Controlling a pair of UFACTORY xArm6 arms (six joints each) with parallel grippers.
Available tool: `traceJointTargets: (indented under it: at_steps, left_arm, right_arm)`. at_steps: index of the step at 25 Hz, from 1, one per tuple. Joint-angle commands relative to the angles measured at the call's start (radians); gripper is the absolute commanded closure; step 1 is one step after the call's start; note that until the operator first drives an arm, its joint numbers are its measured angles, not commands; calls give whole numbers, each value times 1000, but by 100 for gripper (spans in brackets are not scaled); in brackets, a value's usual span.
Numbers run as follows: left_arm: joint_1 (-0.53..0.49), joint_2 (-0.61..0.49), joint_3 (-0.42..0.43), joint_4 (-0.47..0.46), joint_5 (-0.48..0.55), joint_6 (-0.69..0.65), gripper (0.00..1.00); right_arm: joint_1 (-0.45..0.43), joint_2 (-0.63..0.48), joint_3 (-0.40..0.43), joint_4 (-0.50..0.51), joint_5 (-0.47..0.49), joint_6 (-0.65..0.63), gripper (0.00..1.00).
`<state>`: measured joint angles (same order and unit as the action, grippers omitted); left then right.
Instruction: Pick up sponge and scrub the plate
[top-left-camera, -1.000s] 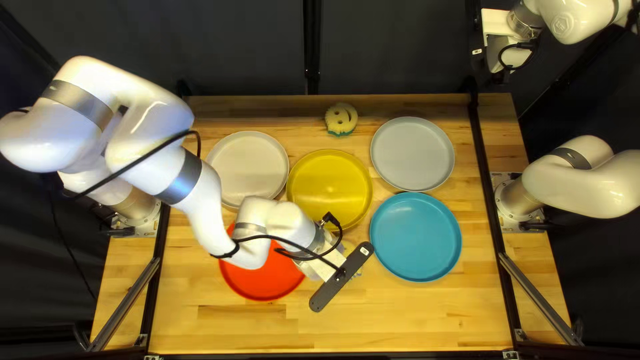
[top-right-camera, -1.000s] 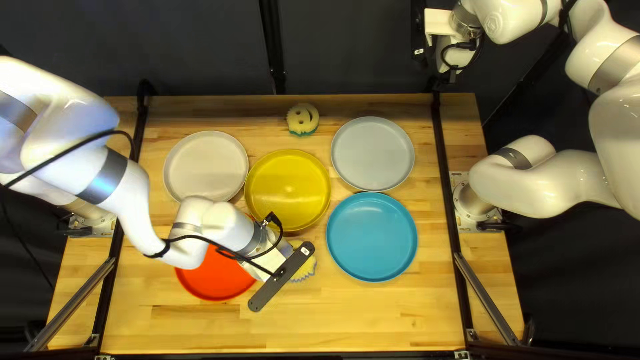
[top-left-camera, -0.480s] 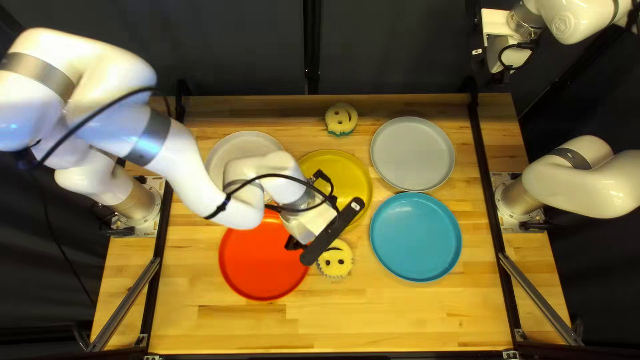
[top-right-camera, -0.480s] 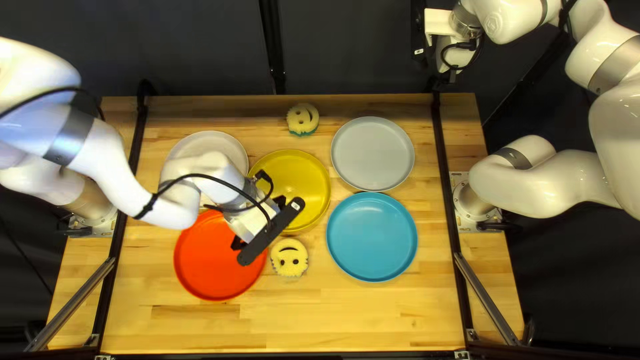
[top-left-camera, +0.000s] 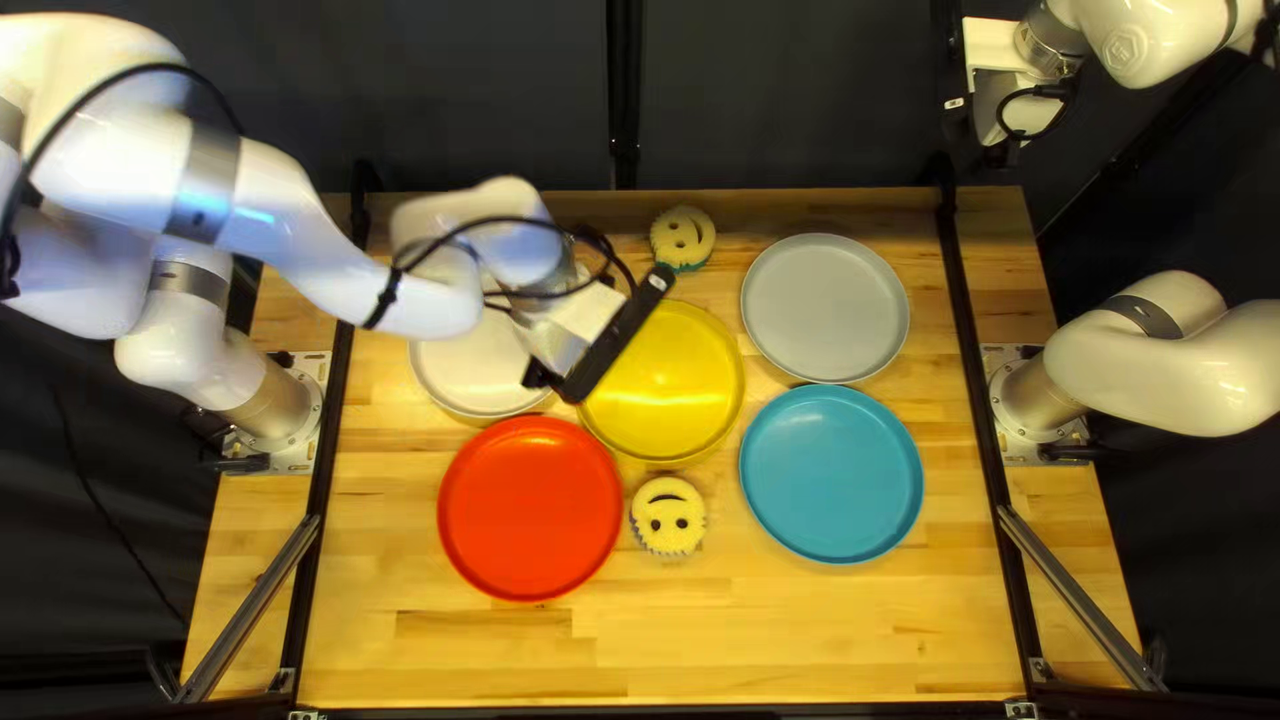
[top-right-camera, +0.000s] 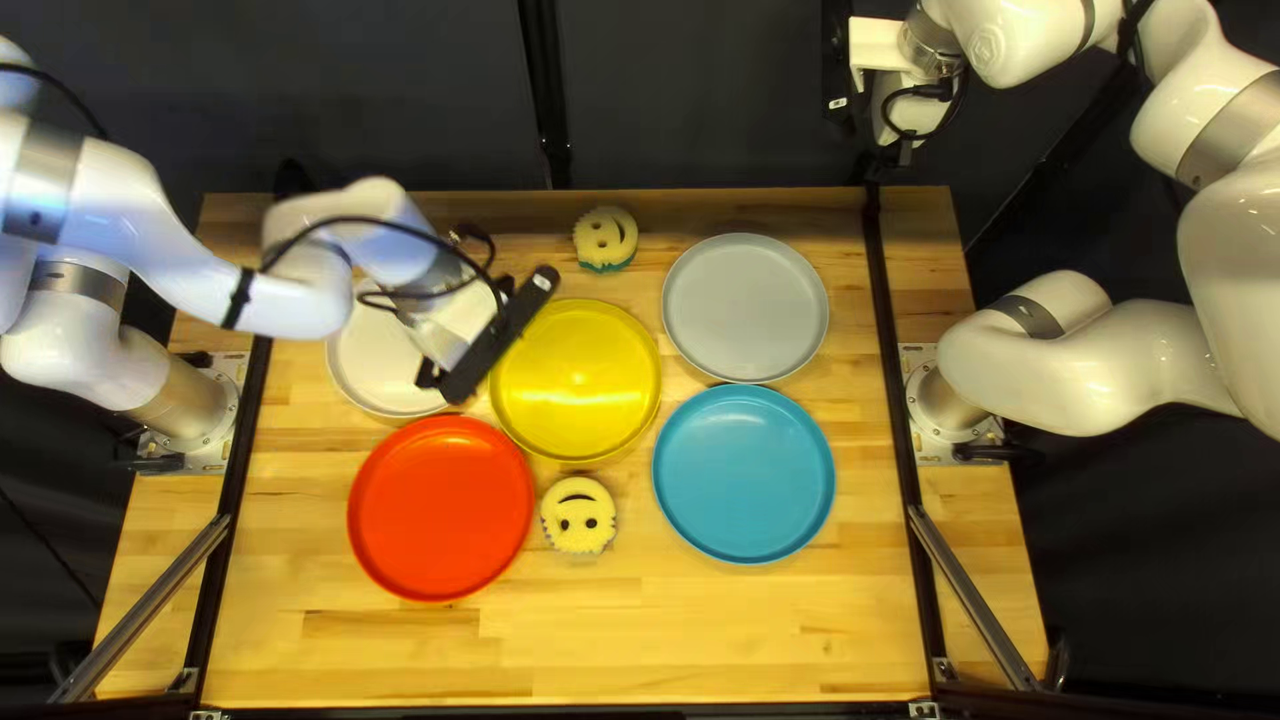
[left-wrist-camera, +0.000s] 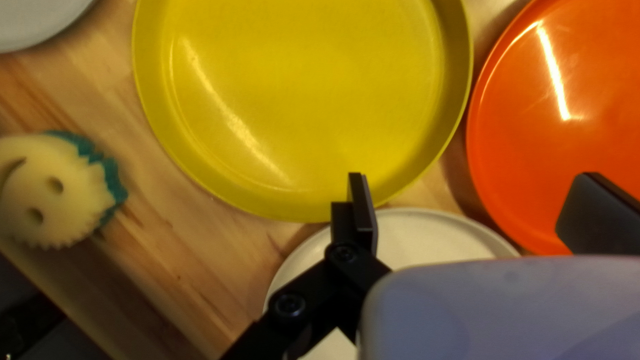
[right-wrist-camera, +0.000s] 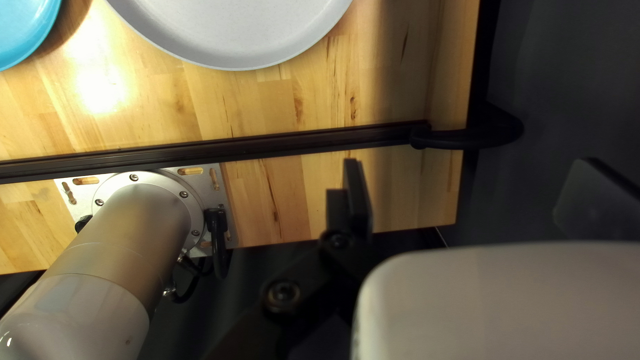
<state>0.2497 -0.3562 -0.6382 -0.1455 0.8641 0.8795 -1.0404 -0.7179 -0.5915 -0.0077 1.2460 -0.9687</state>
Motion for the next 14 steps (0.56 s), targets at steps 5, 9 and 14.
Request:
traceJointTargets:
  at_steps: [5, 9, 14]
  left_arm:
    - [249, -211, 22, 83, 235, 14, 0]
    - [276, -238, 71, 75, 214, 0, 0]
    - [276, -238, 71, 75, 214, 0, 0]
  right_arm:
    - [0, 0, 0, 0, 0, 0, 0]
    - [0, 0, 0, 0, 0, 0, 0]
    - [0, 0, 0, 0, 0, 0, 0]
